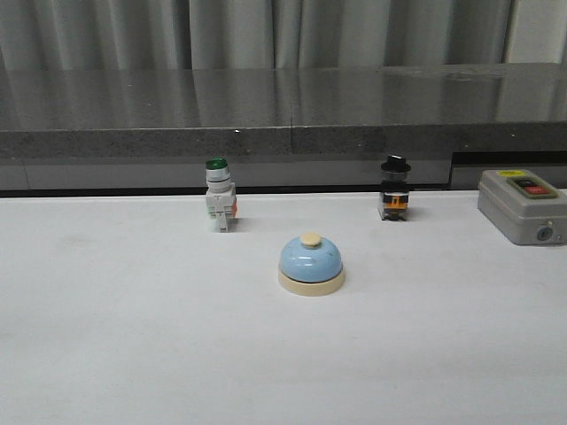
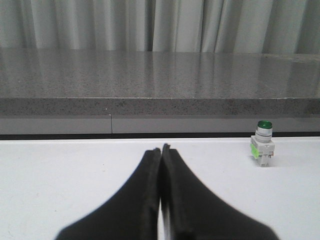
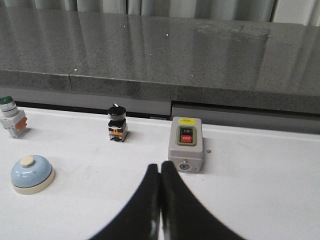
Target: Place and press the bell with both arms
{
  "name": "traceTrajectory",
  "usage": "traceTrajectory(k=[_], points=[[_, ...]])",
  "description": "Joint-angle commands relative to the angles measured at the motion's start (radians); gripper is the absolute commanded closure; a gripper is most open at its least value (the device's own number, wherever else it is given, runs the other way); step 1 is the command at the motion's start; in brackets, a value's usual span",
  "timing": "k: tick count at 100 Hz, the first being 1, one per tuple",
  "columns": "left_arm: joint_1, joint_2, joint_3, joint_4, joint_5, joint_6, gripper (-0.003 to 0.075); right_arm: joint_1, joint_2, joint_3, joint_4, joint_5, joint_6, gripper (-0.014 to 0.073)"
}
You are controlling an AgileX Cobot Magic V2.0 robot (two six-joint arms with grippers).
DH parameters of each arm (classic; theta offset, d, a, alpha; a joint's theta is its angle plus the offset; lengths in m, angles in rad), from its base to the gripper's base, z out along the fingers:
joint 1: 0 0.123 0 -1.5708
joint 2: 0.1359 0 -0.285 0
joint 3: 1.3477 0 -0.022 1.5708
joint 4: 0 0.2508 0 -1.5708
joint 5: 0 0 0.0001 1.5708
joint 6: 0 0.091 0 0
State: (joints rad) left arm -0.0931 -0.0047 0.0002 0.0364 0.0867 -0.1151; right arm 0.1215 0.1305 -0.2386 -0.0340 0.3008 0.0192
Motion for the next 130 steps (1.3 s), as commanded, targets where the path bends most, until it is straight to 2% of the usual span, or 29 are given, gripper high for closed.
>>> traceTrajectory(k=[1,61,130], points=[[0.001,-0.025,0.042,-0.008,-0.075,-0.009,0.0741,-0.006,-0.037,0.034,0.009,-0.169,-0.009,0.0663],[0.001,-0.025,0.042,-0.008,-0.075,-0.009,0.0741,-0.007,-0.159,0.249,0.023,-0.349,0.006,0.0663],[0.001,-0.025,0.042,-0.008,-0.075,-0.009,0.0741,-0.007,-0.159,0.25,0.023,-0.37,0.01,0.0663]])
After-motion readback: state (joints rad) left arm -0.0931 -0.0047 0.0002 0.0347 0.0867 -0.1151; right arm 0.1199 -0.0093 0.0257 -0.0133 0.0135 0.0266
